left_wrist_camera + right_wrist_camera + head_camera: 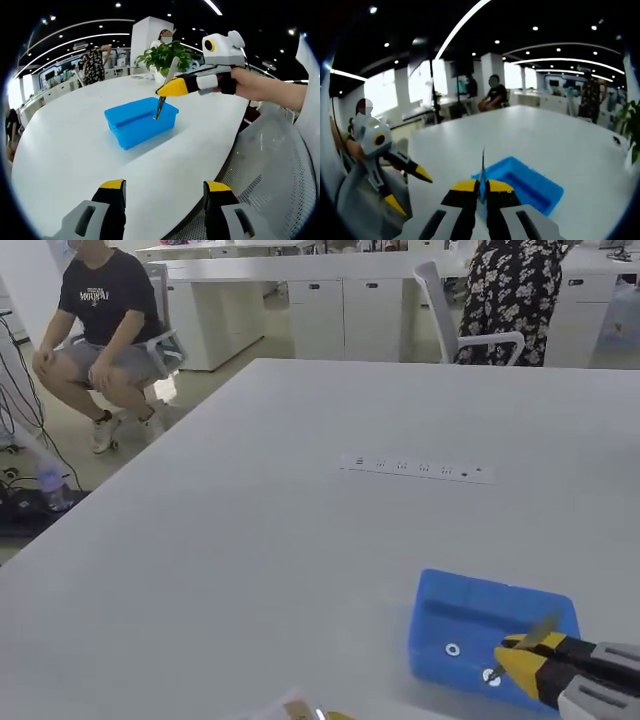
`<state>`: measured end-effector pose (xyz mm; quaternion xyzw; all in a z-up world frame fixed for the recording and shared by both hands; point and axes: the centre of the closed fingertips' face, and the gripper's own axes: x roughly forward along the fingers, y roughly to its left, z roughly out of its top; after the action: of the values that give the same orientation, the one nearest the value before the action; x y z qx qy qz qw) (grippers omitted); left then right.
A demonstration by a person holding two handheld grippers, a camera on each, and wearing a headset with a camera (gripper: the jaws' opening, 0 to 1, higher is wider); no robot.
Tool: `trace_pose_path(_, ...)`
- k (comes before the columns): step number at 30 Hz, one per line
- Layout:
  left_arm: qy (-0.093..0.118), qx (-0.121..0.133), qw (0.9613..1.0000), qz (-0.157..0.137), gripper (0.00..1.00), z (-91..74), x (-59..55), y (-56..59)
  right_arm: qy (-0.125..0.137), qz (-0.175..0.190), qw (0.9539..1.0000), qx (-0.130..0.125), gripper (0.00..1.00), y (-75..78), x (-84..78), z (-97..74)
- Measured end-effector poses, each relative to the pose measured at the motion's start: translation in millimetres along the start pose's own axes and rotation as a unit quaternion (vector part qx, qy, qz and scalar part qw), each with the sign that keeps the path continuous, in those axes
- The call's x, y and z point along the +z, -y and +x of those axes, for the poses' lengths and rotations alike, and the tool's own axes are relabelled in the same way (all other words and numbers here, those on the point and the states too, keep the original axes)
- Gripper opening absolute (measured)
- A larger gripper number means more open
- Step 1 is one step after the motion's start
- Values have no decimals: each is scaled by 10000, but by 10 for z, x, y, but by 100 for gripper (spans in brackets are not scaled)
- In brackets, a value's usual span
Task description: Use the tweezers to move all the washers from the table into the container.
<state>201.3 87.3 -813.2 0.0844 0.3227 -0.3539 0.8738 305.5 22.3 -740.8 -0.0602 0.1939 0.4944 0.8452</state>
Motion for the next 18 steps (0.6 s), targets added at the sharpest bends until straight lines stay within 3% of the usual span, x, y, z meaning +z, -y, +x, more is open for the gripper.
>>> trace_pose_path(5,1,11,10000,-3,62,-1,1,-5,181,-19,9998,-41,3,82,181,-13)
trace_pose_path(18,-12,18,10000,-1,62,-1,-1,-7,233,-216,9994,-156,3,270,389,85)
